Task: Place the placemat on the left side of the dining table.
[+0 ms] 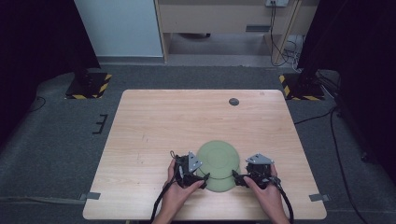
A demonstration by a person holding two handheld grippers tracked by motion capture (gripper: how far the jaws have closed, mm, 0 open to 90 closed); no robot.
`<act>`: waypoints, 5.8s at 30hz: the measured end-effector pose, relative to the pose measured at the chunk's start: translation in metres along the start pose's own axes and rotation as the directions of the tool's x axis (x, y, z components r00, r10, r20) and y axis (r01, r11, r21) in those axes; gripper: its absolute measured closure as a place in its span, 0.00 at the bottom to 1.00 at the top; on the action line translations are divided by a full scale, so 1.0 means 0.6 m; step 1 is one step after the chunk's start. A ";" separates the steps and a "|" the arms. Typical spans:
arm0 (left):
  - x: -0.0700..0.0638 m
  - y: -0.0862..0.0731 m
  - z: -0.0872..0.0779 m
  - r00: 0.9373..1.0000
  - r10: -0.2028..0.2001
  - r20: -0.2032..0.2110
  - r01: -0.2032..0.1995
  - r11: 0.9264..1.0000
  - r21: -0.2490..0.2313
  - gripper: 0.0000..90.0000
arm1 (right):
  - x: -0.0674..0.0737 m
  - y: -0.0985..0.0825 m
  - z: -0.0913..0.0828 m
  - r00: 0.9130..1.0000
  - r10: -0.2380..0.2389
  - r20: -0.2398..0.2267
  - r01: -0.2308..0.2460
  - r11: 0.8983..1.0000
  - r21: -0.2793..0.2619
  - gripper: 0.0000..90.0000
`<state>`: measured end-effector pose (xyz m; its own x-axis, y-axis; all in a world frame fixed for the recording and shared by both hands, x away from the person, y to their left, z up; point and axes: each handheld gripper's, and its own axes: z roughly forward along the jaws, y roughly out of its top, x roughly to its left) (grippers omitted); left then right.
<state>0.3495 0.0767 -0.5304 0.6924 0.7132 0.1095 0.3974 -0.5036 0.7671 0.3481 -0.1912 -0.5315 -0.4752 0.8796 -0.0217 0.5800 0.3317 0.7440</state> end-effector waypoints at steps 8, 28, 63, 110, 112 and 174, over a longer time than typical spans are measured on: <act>0.004 0.000 -0.003 1.000 -0.013 -0.007 0.013 1.000 -0.006 0.04 | 0.001 -0.001 -0.003 1.000 -0.006 -0.013 0.006 1.000 0.003 0.03; 0.016 -0.001 -0.001 0.999 -0.031 -0.032 0.031 0.999 -0.010 0.04 | -0.019 0.001 0.004 0.999 0.032 0.025 -0.031 0.999 -0.005 0.02; 0.072 0.049 0.059 0.954 -0.259 0.151 0.250 0.965 0.074 0.07 | -0.011 0.012 0.011 0.999 0.047 0.001 -0.046 0.998 -0.038 0.06; 0.058 0.075 0.028 0.948 -0.279 0.153 0.290 0.956 -0.053 0.86 | -0.064 0.006 -0.001 0.987 0.155 0.040 -0.153 0.987 -0.052 0.05; 0.056 0.076 0.028 0.951 -0.273 0.144 0.282 0.958 -0.049 0.87 | -0.085 0.002 -0.004 0.981 0.183 0.069 -0.180 0.982 -0.051 0.06; 0.097 0.204 -0.076 0.968 -0.222 0.121 0.239 0.958 -0.158 0.95 | -0.137 -0.018 0.003 0.960 0.200 0.194 -0.209 0.978 0.027 0.04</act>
<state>0.4113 0.0790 -0.4015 0.6548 0.7426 -0.1407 0.4516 -0.2351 0.8607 0.3824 -0.2666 -0.5389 -0.2123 0.9772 -0.0013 0.6840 0.1495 0.7140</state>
